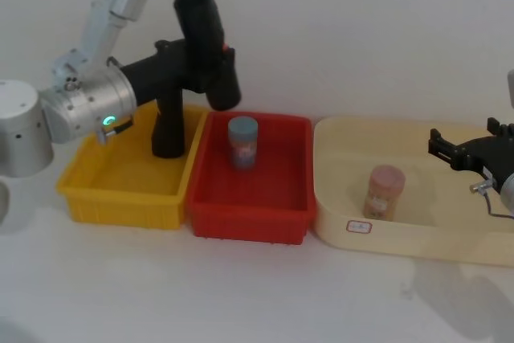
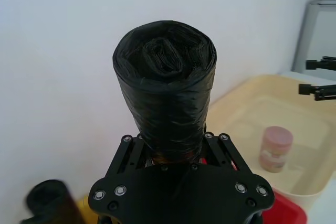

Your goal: Pick up the garbage bag with the one hand and transfer it to the other hand.

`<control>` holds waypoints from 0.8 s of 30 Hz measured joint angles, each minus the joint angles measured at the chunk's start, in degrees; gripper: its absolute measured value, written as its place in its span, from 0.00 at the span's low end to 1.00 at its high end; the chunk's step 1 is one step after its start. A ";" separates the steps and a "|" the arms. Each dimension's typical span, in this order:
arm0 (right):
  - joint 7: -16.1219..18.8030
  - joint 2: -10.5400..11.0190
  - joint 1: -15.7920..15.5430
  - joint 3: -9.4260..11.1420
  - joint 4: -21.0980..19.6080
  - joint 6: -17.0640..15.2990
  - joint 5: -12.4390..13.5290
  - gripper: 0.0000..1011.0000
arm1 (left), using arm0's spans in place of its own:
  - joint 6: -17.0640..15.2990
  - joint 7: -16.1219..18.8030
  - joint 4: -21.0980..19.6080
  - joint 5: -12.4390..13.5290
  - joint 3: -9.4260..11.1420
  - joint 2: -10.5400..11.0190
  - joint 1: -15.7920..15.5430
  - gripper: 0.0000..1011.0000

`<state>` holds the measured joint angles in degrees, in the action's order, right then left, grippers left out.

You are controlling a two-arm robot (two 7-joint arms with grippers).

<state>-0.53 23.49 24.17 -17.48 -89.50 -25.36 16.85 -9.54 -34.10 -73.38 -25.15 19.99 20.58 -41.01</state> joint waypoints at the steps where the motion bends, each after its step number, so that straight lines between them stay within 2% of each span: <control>1: 0.00 0.00 0.00 0.00 0.01 0.00 0.00 0.99 | -0.21 -0.21 0.61 -0.05 0.38 -0.34 -0.47 0.40; 7: 0.00 0.00 -0.03 0.00 0.00 0.00 0.00 0.99 | -2.47 -1.45 5.29 -0.13 3.05 -2.87 -3.96 0.40; 13: 0.01 0.00 -0.04 0.00 0.00 0.00 0.00 0.99 | -3.69 -2.53 12.41 1.08 6.55 -6.58 -8.79 0.40; 17: 0.02 -0.02 -0.04 0.00 0.00 0.00 -0.01 0.99 | -3.38 -4.03 19.01 2.31 9.34 -9.81 -12.96 0.40; 18: 0.03 -0.02 -0.05 0.01 0.00 0.00 -0.01 0.99 | -3.38 -4.03 19.01 2.31 9.34 -9.81 -12.96 0.40; 21: 0.25 0.03 -0.06 0.09 -0.14 0.07 -0.01 0.99 | -2.13 -5.90 24.95 3.62 11.68 -12.71 -16.58 0.40; 23: 0.50 0.08 -0.06 0.16 -0.23 0.18 0.01 0.99 | -1.85 -6.28 26.11 3.87 12.14 -13.27 -17.25 0.40; 24: 0.69 0.14 -0.06 0.22 -0.30 0.27 0.05 0.99 | -1.05 -7.27 28.86 4.45 13.09 -14.60 -18.83 0.40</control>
<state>0.16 23.63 24.12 -17.25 -89.80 -25.09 16.91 -10.60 -41.37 -44.52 -20.70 33.08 5.98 -59.84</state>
